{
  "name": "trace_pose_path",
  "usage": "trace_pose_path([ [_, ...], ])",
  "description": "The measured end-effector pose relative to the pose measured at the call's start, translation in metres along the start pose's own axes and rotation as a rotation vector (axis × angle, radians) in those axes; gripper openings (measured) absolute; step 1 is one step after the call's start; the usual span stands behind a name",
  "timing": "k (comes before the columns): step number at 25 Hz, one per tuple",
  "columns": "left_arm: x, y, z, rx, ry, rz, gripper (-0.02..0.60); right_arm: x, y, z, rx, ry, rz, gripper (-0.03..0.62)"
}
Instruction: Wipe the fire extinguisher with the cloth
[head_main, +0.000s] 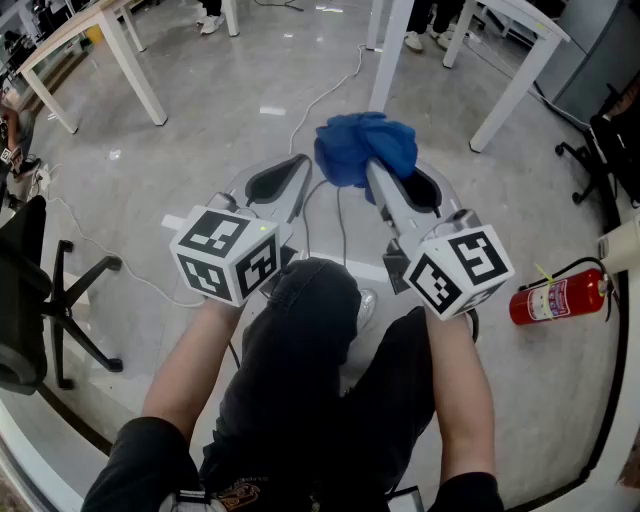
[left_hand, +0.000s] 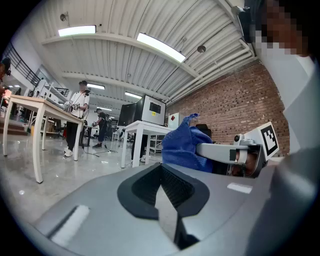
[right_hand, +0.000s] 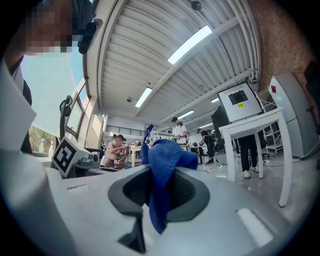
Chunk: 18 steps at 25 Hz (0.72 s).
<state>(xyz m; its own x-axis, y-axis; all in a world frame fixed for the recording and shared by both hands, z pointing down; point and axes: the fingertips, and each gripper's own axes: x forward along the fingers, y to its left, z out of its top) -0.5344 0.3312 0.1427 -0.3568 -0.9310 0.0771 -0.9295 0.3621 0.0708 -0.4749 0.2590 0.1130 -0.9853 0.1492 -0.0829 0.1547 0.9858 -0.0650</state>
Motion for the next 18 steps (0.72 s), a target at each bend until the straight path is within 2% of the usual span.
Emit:
trace_pose_path([
  [9, 0.001, -0.004, -0.001, -0.002, 0.003, -0.008, 0.005, -0.003, 0.001, 0.002, -0.023, -0.002, -0.007, 0.067],
  [18, 0.003, -0.012, -0.001, 0.003, 0.008, -0.023, 0.006, -0.010, -0.005, 0.002, -0.001, -0.003, -0.026, 0.067],
])
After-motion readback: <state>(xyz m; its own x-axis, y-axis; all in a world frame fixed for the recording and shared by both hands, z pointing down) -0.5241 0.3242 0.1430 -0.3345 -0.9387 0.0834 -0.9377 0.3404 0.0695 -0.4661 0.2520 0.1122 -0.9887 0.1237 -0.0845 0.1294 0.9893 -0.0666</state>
